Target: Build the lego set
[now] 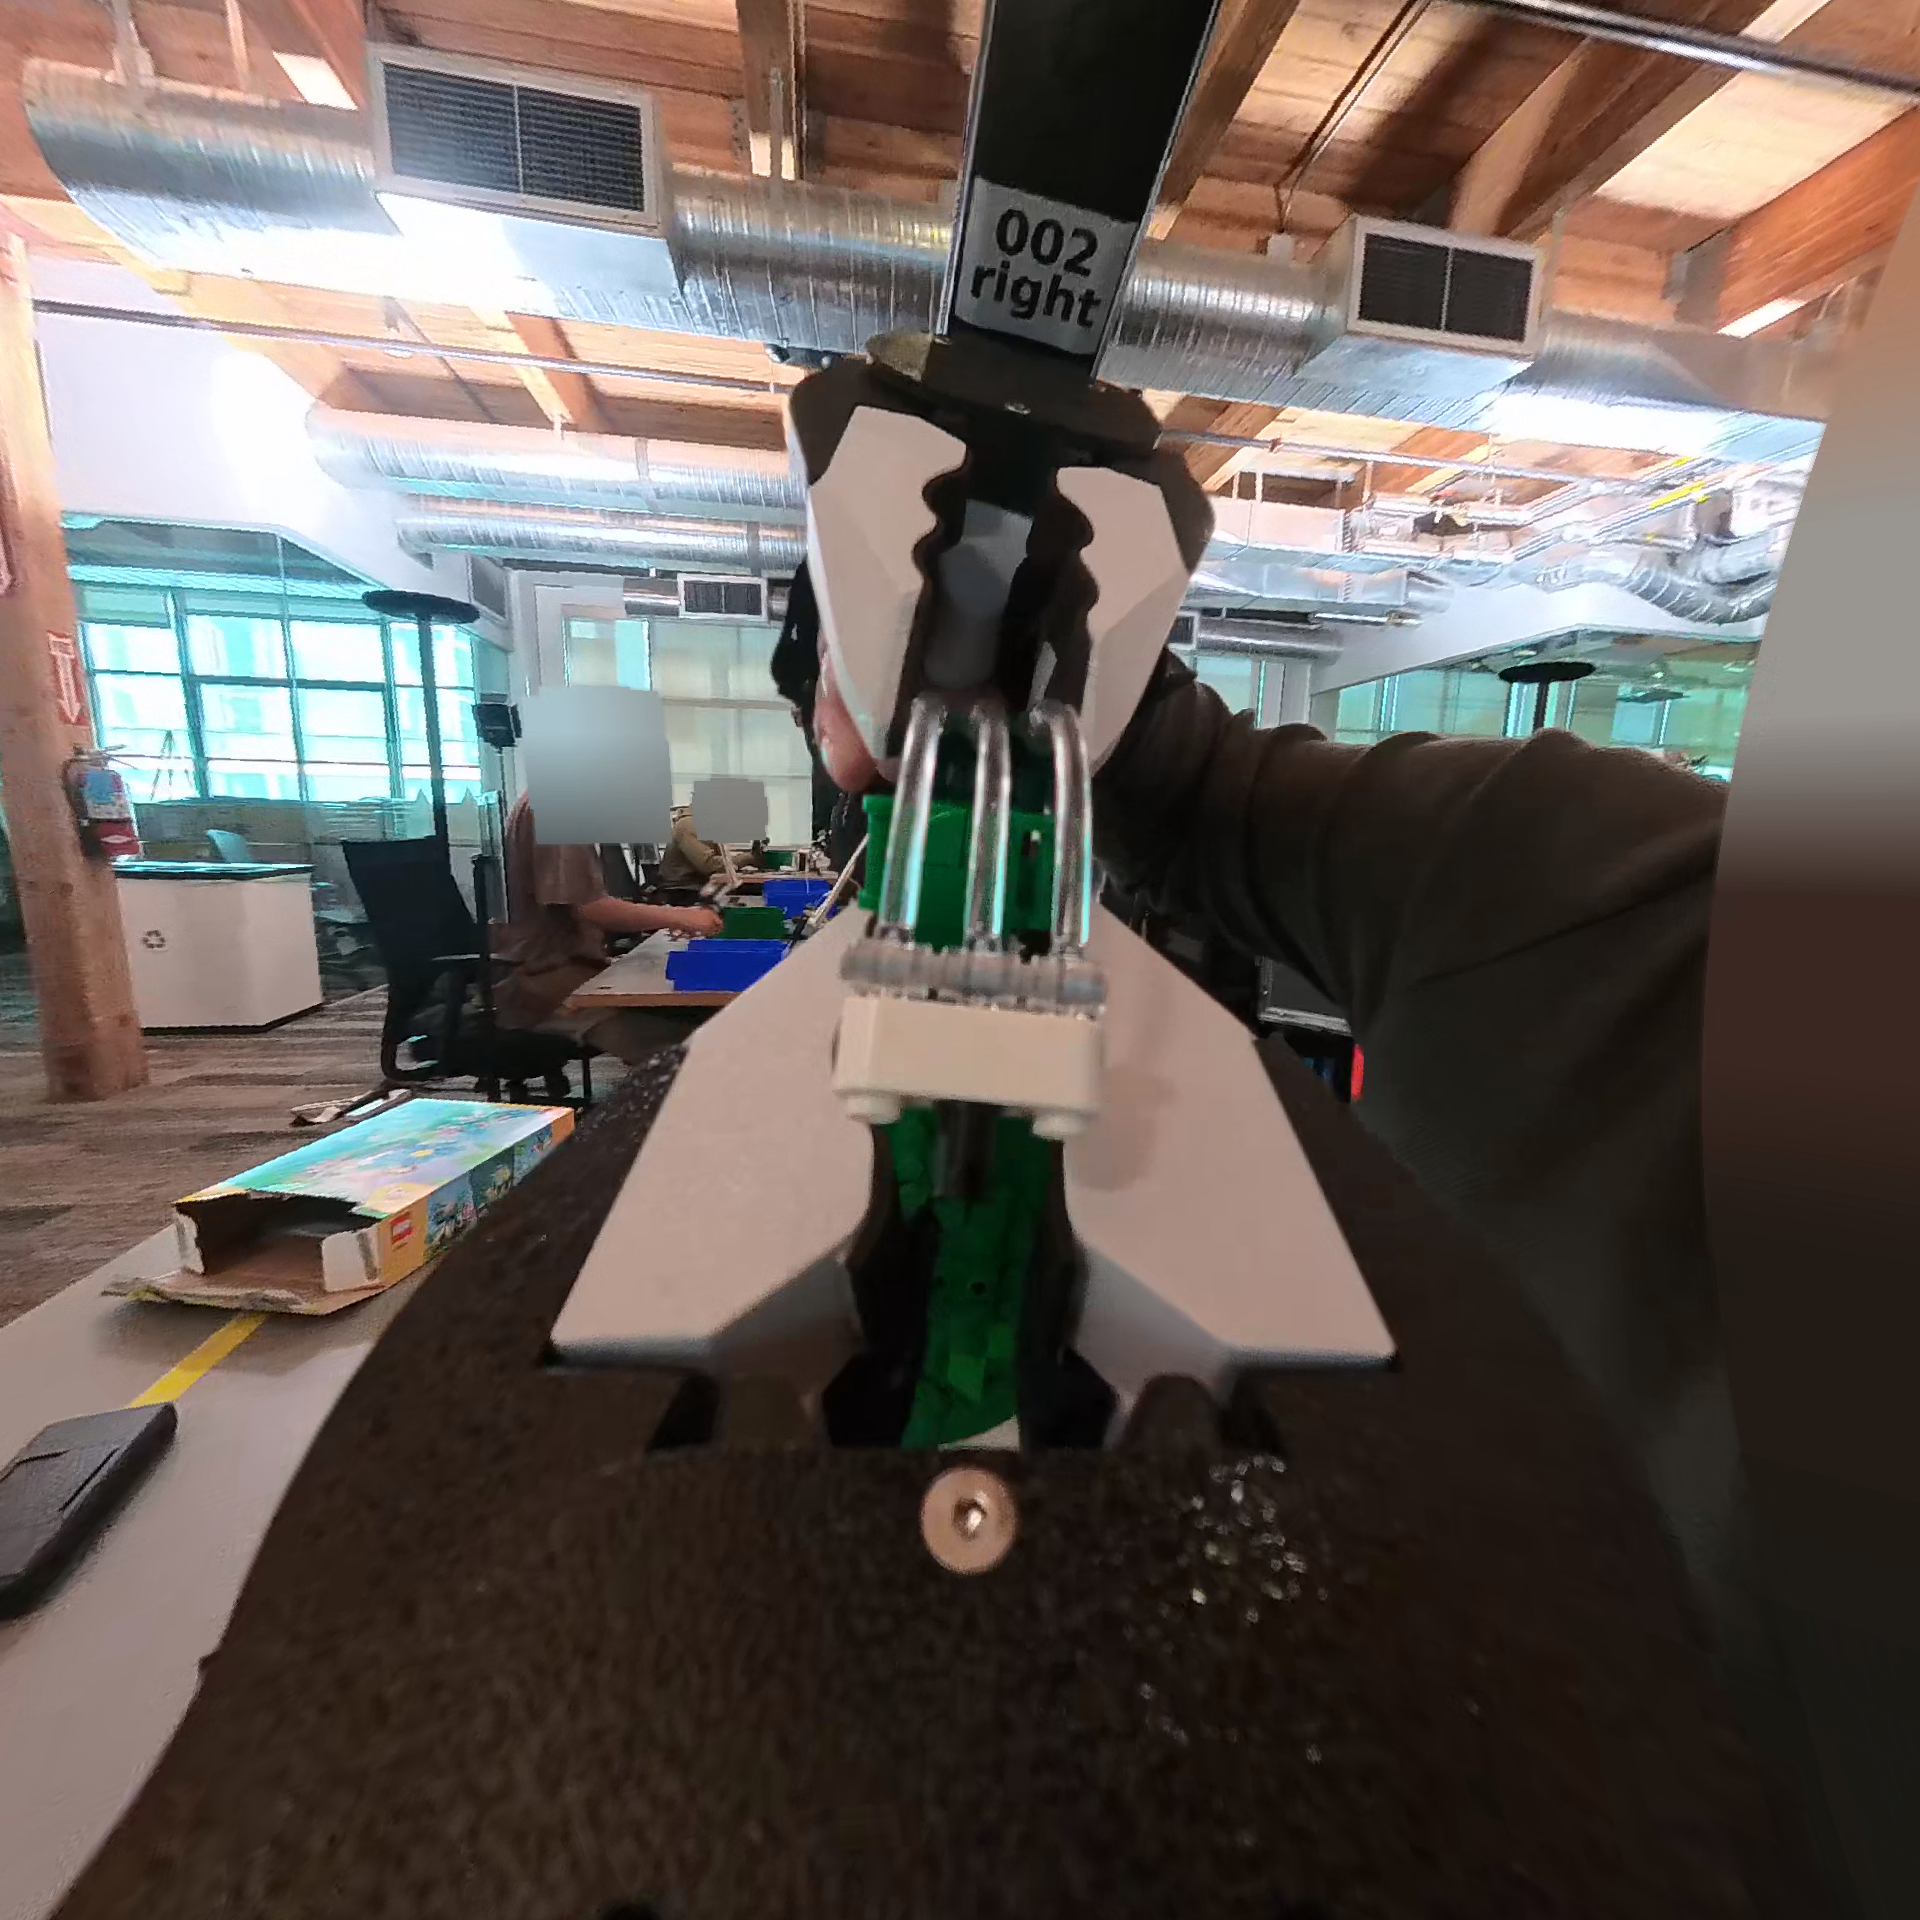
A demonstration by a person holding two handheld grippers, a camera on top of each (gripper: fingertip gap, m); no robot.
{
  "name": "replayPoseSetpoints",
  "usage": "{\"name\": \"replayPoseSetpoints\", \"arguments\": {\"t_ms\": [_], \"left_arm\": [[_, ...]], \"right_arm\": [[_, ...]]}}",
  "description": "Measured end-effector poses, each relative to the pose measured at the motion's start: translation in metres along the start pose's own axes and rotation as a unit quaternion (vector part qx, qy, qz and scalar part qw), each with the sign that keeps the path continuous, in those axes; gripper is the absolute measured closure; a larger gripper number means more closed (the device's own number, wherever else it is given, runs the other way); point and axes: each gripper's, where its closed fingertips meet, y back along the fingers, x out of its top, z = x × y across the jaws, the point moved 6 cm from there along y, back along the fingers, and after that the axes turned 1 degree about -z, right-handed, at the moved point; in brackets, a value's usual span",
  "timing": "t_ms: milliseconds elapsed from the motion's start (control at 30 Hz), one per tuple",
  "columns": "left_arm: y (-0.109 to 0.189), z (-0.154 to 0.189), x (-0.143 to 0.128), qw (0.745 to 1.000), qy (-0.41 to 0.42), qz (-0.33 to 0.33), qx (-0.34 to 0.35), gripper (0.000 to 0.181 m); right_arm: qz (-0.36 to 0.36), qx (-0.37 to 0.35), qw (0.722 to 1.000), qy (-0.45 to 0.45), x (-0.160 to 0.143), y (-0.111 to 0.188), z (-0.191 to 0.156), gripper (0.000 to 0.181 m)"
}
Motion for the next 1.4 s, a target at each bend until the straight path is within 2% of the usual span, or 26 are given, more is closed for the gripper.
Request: {"name": "replayPoseSetpoints", "arguments": {"t_ms": [33, 233, 300, 400, 500, 600, 700, 800, 1200, 1300, 1400], "left_arm": [[0.0, 0.0, 0.0, 1.0, 0.0, 0.002, 0.003, 0.163], [0.002, -0.007, -0.001, 0.997, -0.033, -0.016, 0.063, 0.163], [0.001, -0.002, 0.0, 0.997, -0.042, -0.019, 0.061, 0.163], [0.001, -0.006, 0.0, 0.999, -0.012, 0.005, 0.038, 0.163], [0.001, -0.001, 0.001, 0.998, -0.031, -0.004, 0.046, 0.163], [0.0, -0.008, -0.003, 0.999, -0.012, -0.004, 0.043, 0.163], [-0.003, -0.004, -0.004, 0.998, -0.032, -0.024, 0.054, 0.164], [-0.005, -0.01, -0.009, 0.998, -0.018, -0.034, 0.049, 0.164], [-0.014, -0.015, -0.018, 0.999, 0.002, -0.044, 0.032, 0.164], [-0.014, -0.019, -0.02, 0.998, 0.002, -0.051, 0.038, 0.163], [-0.012, -0.024, -0.017, 0.996, -0.015, -0.041, 0.078, 0.162]], "right_arm": [[-0.002, -0.004, 1.0, 0.004, 0.0, 0.0, 0.001, 0.158], [-0.033, -0.061, 0.996, 0.061, -0.001, -0.004, -0.002, 0.157], [-0.021, -0.039, 0.998, 0.055, 0.0, -0.001, -0.002, 0.157], [-0.008, -0.056, 0.997, 0.055, 0.001, -0.004, 0.0, 0.157], [0.008, -0.03, 0.999, 0.043, -0.001, -0.003, 0.0, 0.157], [-0.006, -0.052, 0.998, 0.046, -0.005, -0.005, 0.002, 0.156], [-0.008, -0.031, 0.999, 0.043, -0.008, -0.001, 0.002, 0.157], [-0.026, -0.043, 0.998, 0.045, -0.014, 0.0, 0.004, 0.156], [-0.014, -0.037, 0.999, 0.014, -0.027, 0.005, 0.009, 0.157], [-0.014, -0.05, 0.998, 0.023, -0.03, 0.004, 0.012, 0.157], [0.036, -0.075, 0.996, 0.044, -0.027, 0.003, 0.016, 0.157]]}}
